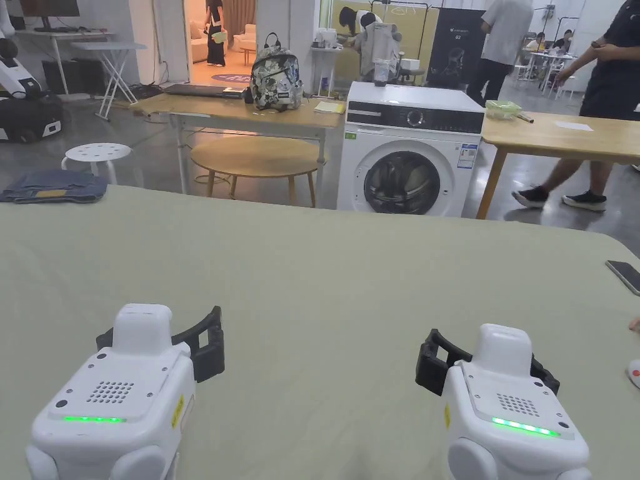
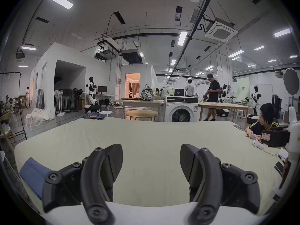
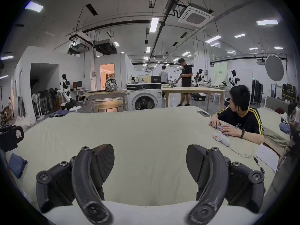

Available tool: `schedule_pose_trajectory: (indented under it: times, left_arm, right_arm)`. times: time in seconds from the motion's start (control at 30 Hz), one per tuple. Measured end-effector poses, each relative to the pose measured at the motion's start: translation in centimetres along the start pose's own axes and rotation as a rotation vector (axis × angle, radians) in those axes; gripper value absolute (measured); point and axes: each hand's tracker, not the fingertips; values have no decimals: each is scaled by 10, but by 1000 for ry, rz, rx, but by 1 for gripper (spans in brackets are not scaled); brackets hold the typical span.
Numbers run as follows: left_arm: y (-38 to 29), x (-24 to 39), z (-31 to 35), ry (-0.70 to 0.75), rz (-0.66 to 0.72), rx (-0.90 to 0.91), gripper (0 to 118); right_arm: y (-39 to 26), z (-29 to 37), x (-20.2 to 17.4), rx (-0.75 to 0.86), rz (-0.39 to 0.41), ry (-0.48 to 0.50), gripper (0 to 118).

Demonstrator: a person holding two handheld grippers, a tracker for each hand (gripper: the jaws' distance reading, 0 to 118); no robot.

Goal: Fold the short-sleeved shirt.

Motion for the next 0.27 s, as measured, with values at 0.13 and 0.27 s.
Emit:
schedule_pose_trajectory:
  times: [0.13, 0.27]
  left_arm:
    - [0, -1, -1, 1, 0, -1, 74]
    - [0, -1, -1, 2, -2, -4, 74]
  right_arm:
    - [-1, -2, 1, 0, 15, -3, 93]
    - [-1, -3, 5, -23, 15, 9, 93]
